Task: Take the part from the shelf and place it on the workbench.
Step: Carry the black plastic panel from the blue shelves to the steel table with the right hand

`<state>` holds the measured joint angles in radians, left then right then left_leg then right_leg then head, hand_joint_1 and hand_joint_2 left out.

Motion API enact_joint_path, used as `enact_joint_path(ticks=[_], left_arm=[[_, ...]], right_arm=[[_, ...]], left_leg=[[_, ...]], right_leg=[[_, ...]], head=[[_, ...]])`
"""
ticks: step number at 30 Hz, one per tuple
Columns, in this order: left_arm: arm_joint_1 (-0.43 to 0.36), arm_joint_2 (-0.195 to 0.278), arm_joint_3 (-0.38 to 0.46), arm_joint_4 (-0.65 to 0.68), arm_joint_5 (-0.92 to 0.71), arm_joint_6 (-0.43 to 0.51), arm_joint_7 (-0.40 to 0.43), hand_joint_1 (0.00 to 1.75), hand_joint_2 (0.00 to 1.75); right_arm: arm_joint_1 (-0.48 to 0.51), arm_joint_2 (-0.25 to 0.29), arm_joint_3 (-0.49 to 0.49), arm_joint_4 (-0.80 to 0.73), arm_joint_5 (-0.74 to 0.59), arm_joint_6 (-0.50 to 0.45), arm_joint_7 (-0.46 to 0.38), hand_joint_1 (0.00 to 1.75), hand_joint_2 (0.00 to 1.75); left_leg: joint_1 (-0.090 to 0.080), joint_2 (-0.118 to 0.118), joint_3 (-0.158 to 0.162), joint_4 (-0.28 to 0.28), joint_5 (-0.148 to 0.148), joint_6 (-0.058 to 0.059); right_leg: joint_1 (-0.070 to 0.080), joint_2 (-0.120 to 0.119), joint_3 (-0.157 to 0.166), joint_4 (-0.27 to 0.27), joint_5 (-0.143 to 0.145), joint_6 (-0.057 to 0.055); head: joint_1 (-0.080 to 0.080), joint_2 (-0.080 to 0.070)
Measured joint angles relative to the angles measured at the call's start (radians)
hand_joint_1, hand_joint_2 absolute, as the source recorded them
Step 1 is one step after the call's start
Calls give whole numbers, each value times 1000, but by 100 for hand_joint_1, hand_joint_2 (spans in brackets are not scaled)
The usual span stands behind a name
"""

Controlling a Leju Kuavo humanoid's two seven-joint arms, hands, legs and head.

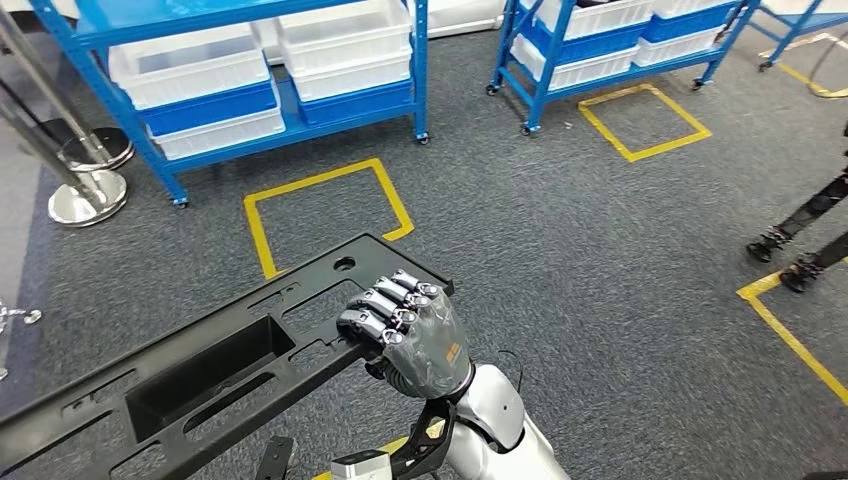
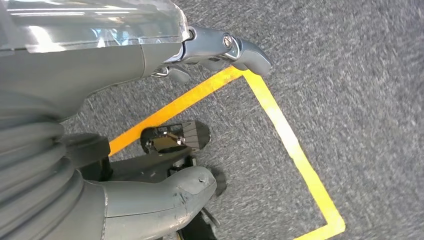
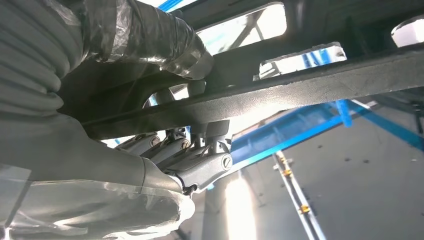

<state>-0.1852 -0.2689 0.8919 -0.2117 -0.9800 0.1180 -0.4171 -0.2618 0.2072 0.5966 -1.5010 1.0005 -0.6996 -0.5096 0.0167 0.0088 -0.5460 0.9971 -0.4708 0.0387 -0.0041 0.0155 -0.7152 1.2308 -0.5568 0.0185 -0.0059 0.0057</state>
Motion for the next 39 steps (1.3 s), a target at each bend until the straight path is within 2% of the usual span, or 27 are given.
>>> enact_joint_path(ticks=[1,2,3,4,5,7,8,10,11,13,14,15,16,17,18,19,21,22,24,30,33,34,35,36,37,38,39], left_arm=[[1,1,0,0,1,0,-1,0,175],[2,2,0,0,3,1,-2,0,175],[2,3,0,0,3,2,-2,0,175],[2,3,-1,0,4,2,-2,0,175],[1,4,-1,0,5,3,-2,0,175],[0,5,-2,0,5,5,-2,0,175],[-1,7,-2,0,5,6,-2,0,175],[-2,10,-2,0,5,8,-2,0,175],[-3,12,-2,0,5,9,-1,0,175],[-4,16,-4,0,5,11,0,0,175],[-3,20,-5,0,5,12,1,0,175],[0,24,-6,0,5,12,3,0,175],[3,28,-8,0,4,13,5,0,175],[5,31,-9,0,4,14,6,0,175],[7,34,-10,0,4,16,7,0,175],[8,36,-10,0,4,17,8,0,175],[7,42,-12,0,3,18,8,0,175],[6,45,-12,0,3,19,8,0,175],[6,47,-13,0,3,19,8,0,175],[6,47,-13,0,3,19,9,0,175],[5,47,-15,0,3,19,10,0,175],[5,47,-16,0,3,20,10,0,175],[6,49,-17,0,4,22,11,0,175],[5,50,-18,0,5,25,10,0,175],[4,53,-18,0,6,27,9,0,175],[2,54,-18,0,8,29,8,0,175],[-1,55,-18,0,9,29,5,0,175]], right_arm=[[1,-2,0,0,-2,0,0,175,175],[2,-4,0,-1,-5,0,-1,175,175],[4,-6,0,-1,-7,0,-3,175,175],[5,-7,0,-3,-10,0,-6,175,175],[5,-7,0,-6,-12,0,-10,175,175],[5,-6,0,-11,-14,0,-16,175,175],[5,-6,0,-13,-15,0,-17,175,175],[7,-6,0,-16,-15,0,-19,175,175],[9,-6,0,-19,-16,0,-21,175,175],[11,-4,0,-26,-21,0,-29,175,175],[14,-3,0,-29,-25,0,-34,175,175],[17,-2,0,-31,-29,0,-39,175,175],[21,-2,0,-31,-31,0,-42,175,175],[26,-2,0,-32,-32,0,-44,175,175],[30,-2,0,-33,-32,0,-46,175,175],[33,-2,0,-34,-32,0,-47,175,175],[35,-1,0,-38,-33,0,-50,175,175],[35,0,0,-39,-33,0,-50,175,175],[35,1,0,-40,-33,0,-51,175,175],[36,1,0,-41,-33,0,-51,175,175],[38,2,0,-44,-34,0,-51,175,175],[39,2,0,-47,-34,0,-52,175,175],[43,2,-1,-50,-33,0,-54,175,175],[46,2,-2,-53,-33,0,-57,175,175],[48,2,-3,-56,-35,0,-59,175,175],[49,2,-4,-59,-36,0,-60,175,175],[45,2,-4,-62,-40,0,-60,175,175]], left_leg=[[0,13,-1,0,0,0],[0,26,-2,1,-1,-1],[0,39,-2,2,-2,-2],[1,49,-1,3,-4,-5],[1,58,0,6,-7,-9],[-4,73,-1,14,-14,-22],[-6,80,0,16,-17,-28],[-5,96,2,16,-20,-39],[-3,90,1,21,-27,-45],[3,48,-22,79,-70,-52],[4,22,-47,138,-104,-54],[4,8,-79,208,-136,-54],[4,2,-108,270,-157,-54],[4,-1,-124,303,-159,-53],[4,-2,-124,297,-140,-52],[4,-7,-106,251,-105,-48],[4,-44,-51,117,-37,-39],[5,-63,-30,68,-22,-37],[6,-84,-17,35,-21,-36],[4,-81,-15,34,-22,-36],[5,-64,-15,29,-15,-29],[7,-51,-12,22,-11,-22],[7,-22,-10,16,-6,-14],[7,5,-9,12,-4,-10],[4,31,-7,11,-5,-8],[3,55,-7,12,-7,-10],[0,64,-6,15,-10,-14]], right_leg=[[-5,-5,-24,53,-18,4],[-9,-8,-33,74,-18,8],[-13,-13,-21,55,1,11],[-16,-22,10,1,32,13],[-17,-43,49,-71,61,14],[-11,-76,103,-174,90,6],[-6,-82,110,-192,90,1],[-2,-64,108,-195,91,-13],[-3,-54,107,-197,93,-20],[-6,-35,106,-201,99,-34],[-6,-25,106,-201,100,-38],[-5,-14,106,-201,100,-41],[-4,-1,106,-201,101,-43],[-2,13,106,-200,101,-43],[-1,27,106,-198,101,-43],[0,41,106,-196,101,-43],[1,66,104,-191,100,-41],[0,76,100,-187,101,-38],[0,88,93,-183,102,-33],[-2,91,90,-183,104,-30],[-4,104,86,-187,110,-17],[-3,91,81,-178,103,-10],[-4,64,49,-111,74,-1],[-6,30,27,-58,53,4],[-7,-5,19,-31,45,9],[-10,-30,26,-33,51,10],[-5,-54,65,-103,74,6]], head=[[0,0],[0,0],[0,0],[0,0],[0,0],[0,0],[0,0],[0,0],[0,0],[-1,0],[-1,0],[-1,0],[-1,0],[-1,0],[0,0],[0,0],[0,0],[0,0],[0,0],[-1,0],[-1,0],[1,0],[3,0],[4,0],[6,0],[5,0],[5,0]])
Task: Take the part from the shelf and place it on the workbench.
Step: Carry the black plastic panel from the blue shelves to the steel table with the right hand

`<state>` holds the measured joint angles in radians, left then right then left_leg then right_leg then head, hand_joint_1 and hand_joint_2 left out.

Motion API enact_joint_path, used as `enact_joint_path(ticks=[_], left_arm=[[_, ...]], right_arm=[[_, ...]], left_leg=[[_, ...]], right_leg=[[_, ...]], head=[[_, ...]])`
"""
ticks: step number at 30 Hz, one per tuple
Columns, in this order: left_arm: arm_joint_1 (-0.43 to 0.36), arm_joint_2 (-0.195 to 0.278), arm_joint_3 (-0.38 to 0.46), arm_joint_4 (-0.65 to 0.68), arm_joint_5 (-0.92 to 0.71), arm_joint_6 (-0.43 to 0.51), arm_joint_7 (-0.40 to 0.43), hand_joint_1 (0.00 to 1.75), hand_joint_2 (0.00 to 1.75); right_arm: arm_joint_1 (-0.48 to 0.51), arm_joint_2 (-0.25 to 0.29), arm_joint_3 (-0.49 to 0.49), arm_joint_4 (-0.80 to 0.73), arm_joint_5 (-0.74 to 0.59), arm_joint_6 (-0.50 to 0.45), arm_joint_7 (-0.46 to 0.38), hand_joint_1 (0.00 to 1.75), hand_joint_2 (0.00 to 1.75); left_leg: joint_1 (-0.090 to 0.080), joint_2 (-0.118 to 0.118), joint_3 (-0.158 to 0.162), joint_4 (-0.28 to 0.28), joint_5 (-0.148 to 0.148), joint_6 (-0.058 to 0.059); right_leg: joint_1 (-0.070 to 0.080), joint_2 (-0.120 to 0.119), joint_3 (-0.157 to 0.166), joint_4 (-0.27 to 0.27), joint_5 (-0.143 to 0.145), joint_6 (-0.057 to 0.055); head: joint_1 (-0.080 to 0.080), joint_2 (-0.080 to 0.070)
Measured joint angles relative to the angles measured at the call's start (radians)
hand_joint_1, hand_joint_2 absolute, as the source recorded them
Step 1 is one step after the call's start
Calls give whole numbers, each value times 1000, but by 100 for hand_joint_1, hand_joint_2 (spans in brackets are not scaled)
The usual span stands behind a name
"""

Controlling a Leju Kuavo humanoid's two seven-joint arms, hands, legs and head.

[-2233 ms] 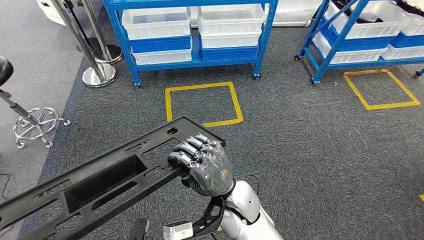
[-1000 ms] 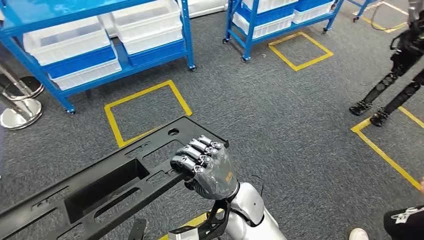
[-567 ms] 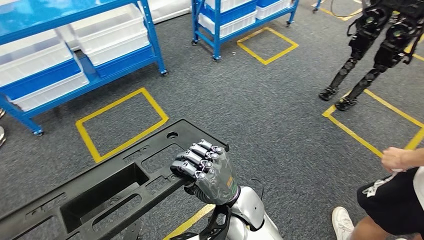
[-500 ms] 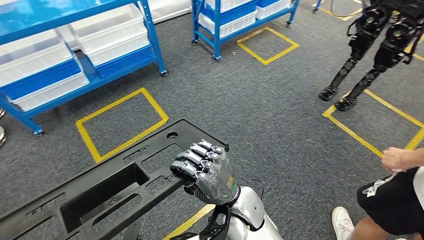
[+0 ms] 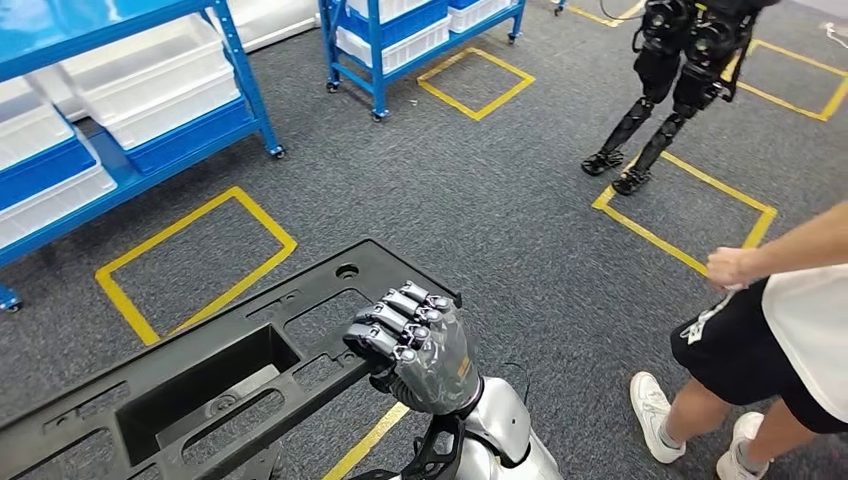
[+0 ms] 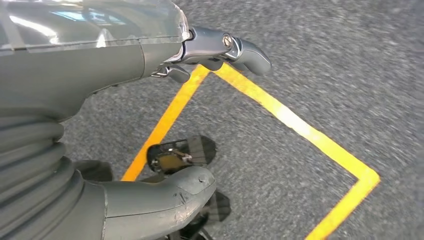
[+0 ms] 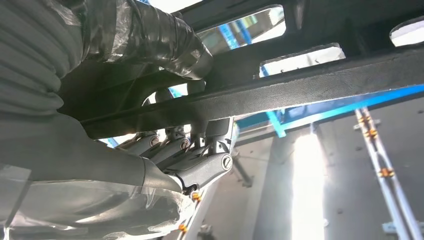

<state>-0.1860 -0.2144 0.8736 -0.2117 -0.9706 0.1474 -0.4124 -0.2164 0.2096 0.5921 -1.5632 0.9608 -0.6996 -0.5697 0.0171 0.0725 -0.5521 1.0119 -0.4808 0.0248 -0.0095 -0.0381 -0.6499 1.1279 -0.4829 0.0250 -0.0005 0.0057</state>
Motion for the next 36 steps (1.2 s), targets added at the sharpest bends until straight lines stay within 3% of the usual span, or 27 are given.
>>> enact_joint_path(ticks=[2,3,5,7,9,11,12,13,14,16,18,20,22,24,26,27,28,31,33,35,36], left_arm=[[-5,0,0,0,3,1,-5,0,175],[-7,0,0,0,5,2,-7,0,175],[-10,1,0,0,9,3,-8,0,175],[-12,2,0,0,16,4,-10,0,175],[-10,6,1,0,25,4,-15,0,175],[-6,9,2,0,33,4,-20,0,175],[-4,9,2,0,34,4,-24,0,175],[-3,9,2,0,36,6,-27,0,175],[-3,10,2,0,35,10,-30,0,175],[-3,12,2,0,35,19,-35,0,175],[-1,14,2,0,34,25,-41,0,175],[-1,15,2,0,35,29,-48,0,175],[-1,16,3,0,36,35,-54,0,175],[1,17,3,0,37,41,-58,0,175],[6,19,3,0,39,47,-60,0,175],[8,20,3,0,40,48,-60,0,175],[9,20,3,0,41,49,-60,0,175],[9,18,3,0,39,48,-59,0,175],[11,16,3,0,38,47,-57,0,175],[11,12,3,0,37,45,-56,0,175],[11,10,3,0,35,43,-55,0,175]], right_arm=[[-8,3,0,-6,-6,0,1,175,175],[-11,4,0,-7,-8,0,1,175,175],[-13,5,0,-10,-10,0,1,175,175],[-18,7,0,-12,-10,0,4,175,175],[-25,9,0,-13,-11,0,7,175,175],[-29,10,0,-12,-13,0,9,175,175],[-29,10,0,-12,-13,0,9,175,175],[-31,10,0,-11,-13,0,10,175,175],[-33,10,0,-11,-12,0,10,175,175],[-37,10,0,-10,-9,0,13,175,175],[-37,11,0,-10,-6,0,15,175,175],[-35,11,0,-10,-5,0,14,175,175],[-35,11,0,-10,-6,0,14,175,175],[-35,11,0,-10,-6,0,14,175,175],[-35,10,0,-9,-4,0,16,175,175],[-35,9,0,-8,0,0,19,175,175],[-35,9,0,-7,5,0,23,175,175],[-36,7,0,-7,19,0,28,175,175],[-38,7,0,-8,22,0,30,175,175],[-38,7,0,-8,23,0,33,175,175],[-38,7,0,-9,23,0,35,175,175]], left_leg=[[-4,15,2,4,-5,-10],[-7,23,3,4,-7,-16],[-5,32,6,5,-11,-27],[0,-3,-8,43,-43,-36],[2,-50,-59,158,-106,-39],[2,-64,-115,276,-145,-40],[2,-66,-126,294,-138,-40],[3,-68,-119,271,-112,-39],[3,-77,-94,209,-70,-36],[5,-120,-41,80,-14,-30],[4,-146,-19,26,-6,-25],[4,-130,-17,18,-2,-18],[7,-108,-13,9,5,-5],[5,-82,-10,4,7,5],[1,-54,-11,4,6,8],[0,-40,-11,4,4,8],[0,-28,-10,5,3,8],[-3,0,-2,6,-5,1],[-6,16,3,6,-10,-9],[-6,32,7,4,-14,-20],[-5,27,8,7,-20,-26]], right_leg=[[9,-28,44,-84,20,-12],[14,-29,46,-94,18,-17],[13,-6,44,-99,22,-28],[8,15,45,-105,29,-41],[6,35,45,-107,32,-50],[8,59,45,-105,32,-52],[9,73,45,-103,32,-53],[9,87,45,-101,32,-52],[9,101,45,-99,31,-51],[8,126,41,-91,29,-46],[5,146,31,-88,32,-35],[2,160,24,-89,36,-23],[6,130,10,-60,16,-16],[7,76,-37,40,-39,-10],[2,51,-94,154,-84,-4],[1,46,-104,175,-83,-3],[-1,42,-95,157,-65,-3],[5,-2,6,-29,18,-12],[16,-22,39,-94,29,-21],[20,-4,39,-100,30,-30],[17,6,41,-105,33,-35]], head=[[0,0],[0,0],[-1,0],[-1,0],[-1,0],[-1,0],[-1,0],[-1,0],[-1,0],[-1,0],[-1,0],[-1,0],[1,0],[3,0],[4,0],[4,0],[4,0],[4,0],[4,0],[4,0],[4,0]])
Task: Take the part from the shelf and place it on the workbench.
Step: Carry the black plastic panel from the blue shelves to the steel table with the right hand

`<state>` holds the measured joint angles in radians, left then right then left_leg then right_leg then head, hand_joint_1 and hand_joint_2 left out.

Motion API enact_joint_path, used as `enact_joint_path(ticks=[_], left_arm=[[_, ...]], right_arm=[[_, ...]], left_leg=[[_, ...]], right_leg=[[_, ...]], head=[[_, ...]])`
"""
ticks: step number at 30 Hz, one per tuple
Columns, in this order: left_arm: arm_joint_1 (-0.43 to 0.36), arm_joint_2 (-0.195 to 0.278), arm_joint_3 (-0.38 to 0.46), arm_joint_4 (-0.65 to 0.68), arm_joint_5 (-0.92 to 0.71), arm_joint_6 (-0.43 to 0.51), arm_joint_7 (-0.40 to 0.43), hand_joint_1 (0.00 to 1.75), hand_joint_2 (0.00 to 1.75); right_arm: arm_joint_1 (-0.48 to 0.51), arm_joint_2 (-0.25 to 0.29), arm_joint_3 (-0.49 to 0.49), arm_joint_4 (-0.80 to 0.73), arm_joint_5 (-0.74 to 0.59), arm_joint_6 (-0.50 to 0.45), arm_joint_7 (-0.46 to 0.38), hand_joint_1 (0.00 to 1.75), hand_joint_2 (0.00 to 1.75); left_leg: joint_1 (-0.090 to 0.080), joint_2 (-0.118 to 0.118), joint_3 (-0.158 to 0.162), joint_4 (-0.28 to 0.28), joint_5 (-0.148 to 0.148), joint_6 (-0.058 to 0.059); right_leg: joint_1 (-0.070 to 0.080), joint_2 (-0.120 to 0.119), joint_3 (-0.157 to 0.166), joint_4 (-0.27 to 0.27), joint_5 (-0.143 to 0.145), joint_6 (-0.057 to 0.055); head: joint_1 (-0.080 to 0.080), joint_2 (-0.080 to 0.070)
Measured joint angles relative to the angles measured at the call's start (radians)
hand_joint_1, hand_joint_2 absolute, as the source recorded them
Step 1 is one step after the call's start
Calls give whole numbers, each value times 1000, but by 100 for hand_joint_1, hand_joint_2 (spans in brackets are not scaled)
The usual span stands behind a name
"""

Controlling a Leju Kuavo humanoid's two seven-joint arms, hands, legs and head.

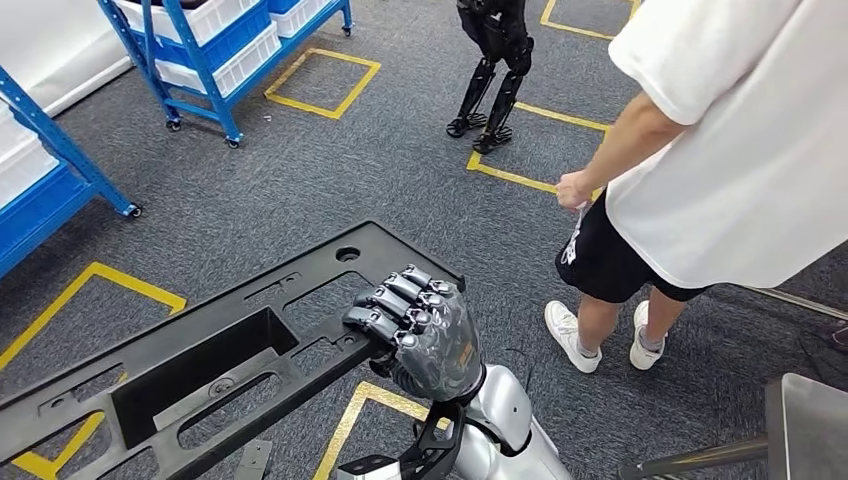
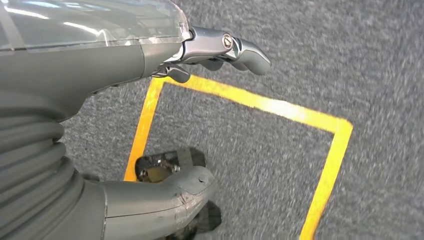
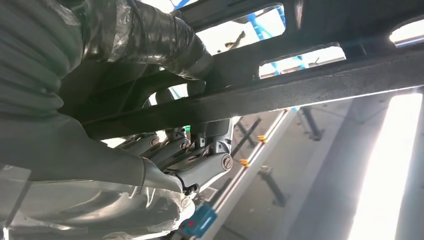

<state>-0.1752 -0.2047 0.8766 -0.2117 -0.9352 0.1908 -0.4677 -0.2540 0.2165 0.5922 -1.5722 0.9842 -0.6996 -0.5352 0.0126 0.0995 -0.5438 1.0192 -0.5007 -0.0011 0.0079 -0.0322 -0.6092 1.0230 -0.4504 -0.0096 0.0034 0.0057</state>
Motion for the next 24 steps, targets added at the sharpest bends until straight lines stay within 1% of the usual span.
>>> enact_joint_path(ticks=[1,2,3,4,5,6,7,8,9,10,11,12,13,14,15,16,17,18,19,20,21,22,23,24], left_arm=[[-1,-2,0,0,-2,-1,1,0,175],[0,-3,-1,0,-5,-2,2,0,175],[1,-4,-1,0,-7,-2,4,0,175],[3,-4,-1,0,-8,-2,6,0,175],[6,-5,-1,0,-9,-3,8,0,175],[9,-5,-2,0,-9,-3,9,0,175],[10,-6,-2,0,-9,-3,9,0,175],[11,-6,-2,0,-10,-3,9,0,175],[11,-6,-2,0,-10,-3,9,0,175],[10,-6,-2,0,-10,-3,9,0,175],[10,-6,-3,0,-10,-3,9,0,175],[10,-6,-3,0,-10,-3,10,0,175],[9,-6,-3,0,-9,-3,10,0,175],[8,-7,-3,0,-9,-3,10,0,175],[8,-9,-3,0,-10,-3,10,0,175],[6,-11,-3,0,-10,-3,9,0,175],[5,-12,-3,0,-10,-3,9,0,175],[5,-13,-3,0,-10,-3,9,0,175],[6,-14,-3,0,-10,-3,9,0,175],[8,-13,-3,0,-10,-3,9,0,175],[10,-13,-3,0,-10,-3,9,0,175],[10,-13,-3,0,-10,-3,9,0,175],[10,-13,-3,0,-10,-3,10,0,175],[9,-13,-3,0,-10,-3,10,0,175]], right_arm=[[-1,0,0,-1,0,0,2,175,175],[-2,0,0,-1,0,0,3,175,175],[-3,0,0,-1,0,0,4,175,175],[-3,0,0,-1,1,0,6,175,175],[-3,0,0,-1,2,0,8,175,175],[-2,-1,0,-1,2,0,9,175,175],[-2,-2,0,0,3,0,10,175,175],[-2,-3,0,0,3,0,11,175,175],[-2,-3,0,0,3,0,11,175,175],[-2,-4,0,0,3,0,11,175,175],[-3,-4,0,0,3,0,11,175,175],[-2,-4,0,0,3,0,11,175,175],[-2,-5,0,-1,4,0,11,175,175],[-2,-5,0,-1,4,0,11,175,175],[-1,-7,0,-1,4,0,11,175,175],[-1,-8,0,-1,4,0,11,175,175],[-2,-10,0,-1,4,0,11,175,175],[-2,-11,0,-1,4,0,11,175,175],[-2,-12,0,-1,4,0,11,175,175],[-2,-13,0,-1,4,0,11,175,175],[-1,-14,0,-1,4,0,11,175,175],[0,-16,0,-1,4,0,11,175,175],[0,-17,0,-1,4,0,11,175,175],[0,-17,0,-1,4,0,11,175,175]], left_leg=[[2,-16,-6,18,-15,-4],[4,-39,-21,55,-40,-7],[5,-65,-47,114,-72,-8],[5,-81,-80,185,-105,-10],[5,-88,-111,247,-126,-11],[5,-91,-132,283,-128,-12],[6,-92,-134,280,-110,-12],[7,-97,-119,236,-74,-11],[9,-112,-92,168,-33,-10],[11,-136,-65,102,-5,-8],[13,-156,-45,56,10,-6],[13,-171,-35,32,13,-4],[11,-174,-32,27,10,-1],[10,-165,-32,25,12,5],[10,-154,-30,20,15,11],[11,-142,-27,13,20,19],[12,-130,-25,6,24,26],[12,-117,-23,1,27,30],[10,-104,-22,-1,28,33],[9,-89,-22,-2,27,35],[7,-74,-22,-1,26,36],[5,-60,-22,-1,24,37],[4,-48,-20,-1,23,36],[3,-38,-17,-1,20,35]], right_leg=[[-3,10,2,-5,3,-6],[-7,19,4,-9,6,-12],[-8,28,5,-10,7,-16],[-8,39,5,-10,7,-19],[-8,51,5,-8,7,-20],[-8,65,4,-6,6,-20],[-8,80,4,-3,5,-19],[-9,95,4,1,4,-18],[-10,109,4,6,1,-15],[-9,122,1,13,-1,-11],[-10,134,-3,19,-3,-6],[-11,144,-9,22,-3,0],[-12,154,-13,23,-1,6],[-14,164,-16,21,2,12],[-15,165,-18,20,1,17],[-16,150,-25,31,-7,22],[-17,123,-39,59,-25,27],[-19,89,-63,106,-52,31],[-21,60,-95,171,-83,36],[-22,45,-126,232,-106,40],[-23,39,-146,271,-114,44],[-23,37,-148,276,-105,45],[-22,34,-129,242,-79,44],[-20,23,-92,176,-44,40]], head=[[0,0],[-1,0],[-1,0],[-1,0],[-1,0],[-1,0],[-1,0],[-1,0],[-1,0],[-1,0],[-1,0],[-1,0],[-1,0],[0,0],[0,0],[0,0],[1,0],[1,0],[2,0],[2,0],[2,0],[2,0],[2,0],[2,0]])
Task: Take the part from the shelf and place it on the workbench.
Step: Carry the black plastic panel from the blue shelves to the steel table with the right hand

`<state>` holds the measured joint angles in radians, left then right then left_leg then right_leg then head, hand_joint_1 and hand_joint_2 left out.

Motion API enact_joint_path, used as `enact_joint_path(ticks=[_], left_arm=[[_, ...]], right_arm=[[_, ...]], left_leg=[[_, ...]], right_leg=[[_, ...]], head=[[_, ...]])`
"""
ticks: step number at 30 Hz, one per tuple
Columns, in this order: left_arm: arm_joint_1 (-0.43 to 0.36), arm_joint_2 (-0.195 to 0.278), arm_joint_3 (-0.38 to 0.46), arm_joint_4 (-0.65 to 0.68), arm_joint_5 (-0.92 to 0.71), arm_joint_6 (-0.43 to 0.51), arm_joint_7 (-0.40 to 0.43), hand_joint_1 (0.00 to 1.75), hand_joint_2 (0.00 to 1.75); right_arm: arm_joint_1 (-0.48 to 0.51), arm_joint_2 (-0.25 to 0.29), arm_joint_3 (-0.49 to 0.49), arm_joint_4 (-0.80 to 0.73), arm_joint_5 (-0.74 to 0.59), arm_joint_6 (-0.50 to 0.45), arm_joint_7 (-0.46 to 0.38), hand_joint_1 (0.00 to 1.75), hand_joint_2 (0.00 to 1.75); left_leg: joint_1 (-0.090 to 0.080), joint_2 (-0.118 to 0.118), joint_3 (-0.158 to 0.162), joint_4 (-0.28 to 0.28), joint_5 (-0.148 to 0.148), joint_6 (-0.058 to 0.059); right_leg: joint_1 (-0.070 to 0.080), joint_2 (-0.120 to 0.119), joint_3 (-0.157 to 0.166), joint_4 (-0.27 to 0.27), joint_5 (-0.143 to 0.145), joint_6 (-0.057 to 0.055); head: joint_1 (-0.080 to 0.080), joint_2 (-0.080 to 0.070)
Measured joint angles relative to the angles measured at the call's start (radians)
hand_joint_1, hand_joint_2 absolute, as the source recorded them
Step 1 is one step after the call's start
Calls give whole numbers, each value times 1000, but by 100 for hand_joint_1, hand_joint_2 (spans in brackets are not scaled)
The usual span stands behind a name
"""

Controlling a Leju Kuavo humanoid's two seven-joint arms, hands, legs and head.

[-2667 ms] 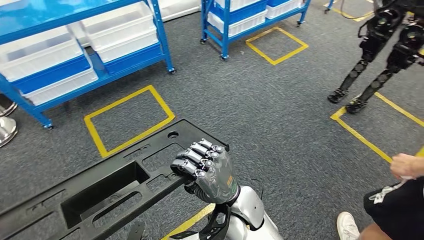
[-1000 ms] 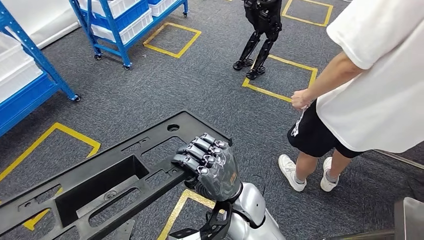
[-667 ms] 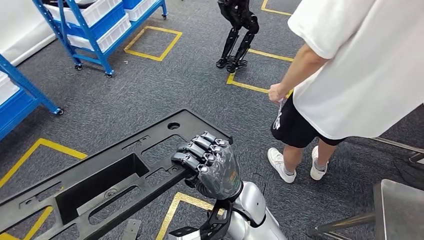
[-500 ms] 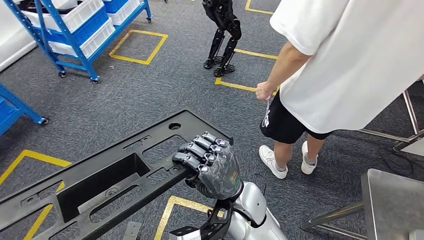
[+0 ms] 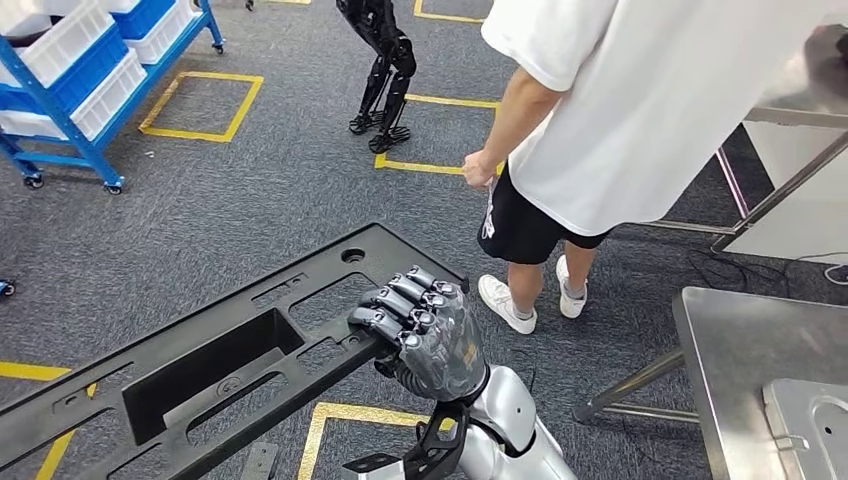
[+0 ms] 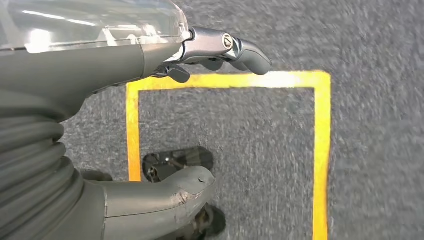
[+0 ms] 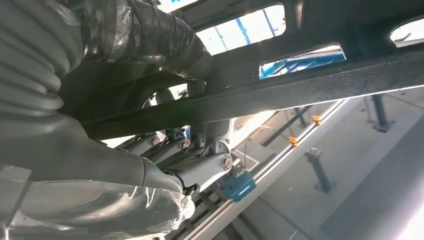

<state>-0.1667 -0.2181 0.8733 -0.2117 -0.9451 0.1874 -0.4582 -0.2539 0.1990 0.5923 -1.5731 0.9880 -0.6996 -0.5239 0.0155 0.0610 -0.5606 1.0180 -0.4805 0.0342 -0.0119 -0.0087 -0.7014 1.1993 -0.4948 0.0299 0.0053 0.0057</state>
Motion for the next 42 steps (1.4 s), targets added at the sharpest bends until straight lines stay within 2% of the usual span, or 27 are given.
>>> enact_joint_path(ticks=[2,3,4,6,7,9,10,12,13,14,15,17,19,21,23,25,27,28,29,30,32,34,36,37,39,41,42], left_arm=[[-2,-2,0,0,0,0,0,0,175],[-2,-3,0,0,0,0,0,0,175],[-2,-3,0,0,0,0,0,0,175],[-3,-5,0,0,0,0,0,0,175],[-3,-6,0,0,-1,0,0,0,175],[-5,-6,0,0,-1,0,0,0,175],[-5,-6,0,0,-1,0,0,0,175],[0,-6,0,0,-1,0,0,0,175],[2,-6,0,0,-1,0,0,0,175],[4,-6,0,0,-1,0,0,0,175],[4,-5,0,0,-1,0,0,0,175],[2,-5,0,0,-1,0,0,0,175],[1,-5,0,0,0,-4,0,0,175],[0,-6,0,0,6,-18,1,0,175],[-1,-7,0,0,11,-32,1,0,175],[0,-8,1,0,12,-37,1,0,175],[4,-7,1,0,13,-38,1,0,175],[5,-7,1,0,13,-39,1,0,175],[5,-7,1,0,13,-39,1,0,175],[4,-7,1,0,13,-40,1,0,175],[3,-8,1,0,12,-40,1,0,175],[2,-8,1,0,11,-41,1,0,175],[1,-9,1,0,10,-41,2,0,175],[-1,-10,1,0,9,-41,2,0,175],[-5,-11,0,0,9,-41,1,0,175],[-4,-11,0,0,8,-41,1,0,175],[-3,-10,0,0,8,-41,2,0,175]], right_arm=[[-1,0,0,0,0,0,0,175,175],[-2,0,0,0,0,0,0,175,175],[-3,0,0,0,0,0,0,175,175],[-3,0,0,-1,0,0,0,175,175],[-3,1,0,-2,0,0,0,175,175],[-5,1,0,-3,0,0,0,175,175],[-5,1,0,-3,0,0,-1,175,175],[-4,1,0,-2,0,0,-1,175,175],[-4,1,0,-1,0,0,-1,175,175],[-4,1,0,-1,0,0,-1,175,175],[-4,1,0,0,0,0,-1,175,175],[-4,1,0,0,0,0,-1,175,175],[-4,2,0,0,7,0,0,175,175],[-2,1,-1,-3,30,0,5,175,175],[2,-1,-5,-10,50,0,10,175,175],[4,-4,-8,-17,55,0,11,175,175],[7,-6,-10,-18,55,0,13,175,175],[9,-8,-11,-18,55,0,13,175,175],[11,-9,-13,-18,55,0,14,175,175],[11,-10,-14,-19,56,0,14,175,175],[11,-11,-15,-24,57,0,14,175,175],[10,-12,-16,-30,59,0,17,175,175],[11,-13,-19,-35,61,0,21,175,175],[11,-14,-20,-37,61,0,22,175,175],[10,-16,-23,-43,62,0,23,175,175],[10,-16,-24,-45,63,0,26,175,175],[11,-16,-24,-45,64,0,28,175,175]], left_leg=[[-4,16,6,0,-6,-6],[-6,24,8,0,-8,-10],[-7,32,10,0,-10,-15],[-6,48,15,-2,-16,-24],[-5,41,15,6,-25,-29],[-2,-1,-13,78,-70,-35],[-1,-27,-42,142,-100,-37],[0,-49,-104,260,-136,-42],[1,-52,-119,278,-127,-44],[3,-54,-116,256,-99,-46],[6,-60,-97,201,-59,-48],[14,-97,-50,81,-4,-49],[15,-122,-32,35,3,-43],[12,-108,-33,31,7,-28],[12,-88,-33,24,13,-13],[11,-65,-33,19,16,-3],[7,-39,-35,19,16,0],[6,-25,-35,19,15,0],[6,-13,-34,19,14,0],[5,-2,-33,19,12,-1],[4,18,-28,19,8,-5],[1,33,-24,19,5,-13],[0,51,-17,15,4,-25],[1,49,-14,17,-1,-30],[3,12,-30,65,-36,-37],[6,-37,-86,186,-98,-38],[6,-47,-116,245,-119,-40]], right_leg=[[14,-44,70,-127,42,-14],[21,-59,87,-162,48,-22],[26,-64,91,-173,45,-27],[24,-40,93,-181,49,-35],[21,-29,97,-187,52,-40],[12,-8,106,-198,60,-51],[12,2,106,-199,61,-54],[12,28,106,-196,61,-56],[11,43,106,-194,61,-56],[10,58,106,-191,59,-54],[8,72,106,-185,56,-51],[6,96,98,-167,47,-41],[5,115,86,-155,44,-28],[2,128,77,-155,48,-16],[3,94,64,-129,29,-7],[4,37,19,-33,-29,-1],[3,17,-37,87,-82,4],[2,15,-49,113,-86,4],[2,12,-40,97,-69,3],[3,6,-11,46,-39,0],[11,-31,66,-93,17,-11],[22,-53,100,-161,32,-22],[25,-35,99,-168,33,-30],[22,-24,103,-174,37,-35],[14,-3,111,-186,44,-47],[11,19,113,-188,46,-54],[11,31,113,-186,45,-56]], head=[[0,0],[0,0],[0,0],[0,0],[0,0],[-1,0],[-2,0],[-2,0],[-2,0],[-2,0],[-2,0],[-1,0],[-1,0],[-1,0],[0,0],[2,0],[3,0],[3,0],[3,0],[3,0],[3,0],[3,0],[3,0],[3,0],[2,0],[2,0],[2,0]])
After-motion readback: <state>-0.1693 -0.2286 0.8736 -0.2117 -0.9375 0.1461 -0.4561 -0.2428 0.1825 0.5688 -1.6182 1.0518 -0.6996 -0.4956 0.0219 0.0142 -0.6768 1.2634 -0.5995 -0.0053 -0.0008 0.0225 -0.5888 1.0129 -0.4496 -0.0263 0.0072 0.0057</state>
